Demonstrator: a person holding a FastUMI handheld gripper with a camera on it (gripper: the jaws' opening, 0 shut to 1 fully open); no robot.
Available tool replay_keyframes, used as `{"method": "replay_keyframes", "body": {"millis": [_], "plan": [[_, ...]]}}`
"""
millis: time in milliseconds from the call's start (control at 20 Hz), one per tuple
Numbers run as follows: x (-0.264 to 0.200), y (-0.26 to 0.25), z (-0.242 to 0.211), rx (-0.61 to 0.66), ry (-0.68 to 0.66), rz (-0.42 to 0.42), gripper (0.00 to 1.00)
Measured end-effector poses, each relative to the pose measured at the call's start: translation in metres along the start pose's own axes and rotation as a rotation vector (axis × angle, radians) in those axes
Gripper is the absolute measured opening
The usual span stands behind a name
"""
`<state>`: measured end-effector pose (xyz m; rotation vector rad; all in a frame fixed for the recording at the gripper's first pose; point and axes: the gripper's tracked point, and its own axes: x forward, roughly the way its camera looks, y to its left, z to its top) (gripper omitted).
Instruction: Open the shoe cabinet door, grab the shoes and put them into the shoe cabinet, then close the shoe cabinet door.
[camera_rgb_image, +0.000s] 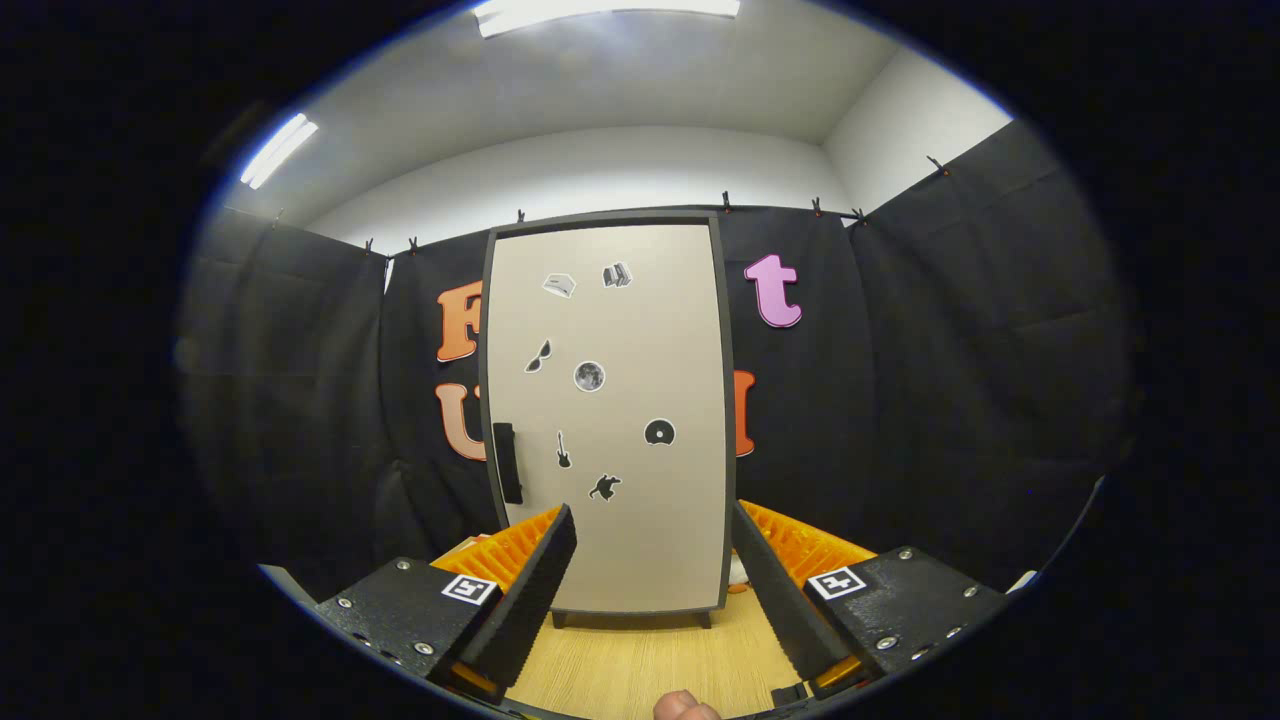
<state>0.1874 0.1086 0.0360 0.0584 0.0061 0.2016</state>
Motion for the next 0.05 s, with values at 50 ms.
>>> {"method": "replay_keyframes", "body": {"millis": [50], "plan": [[0.0014,-0.0003,-0.0021,-0.001,0.004,0.001,0.97]]}}
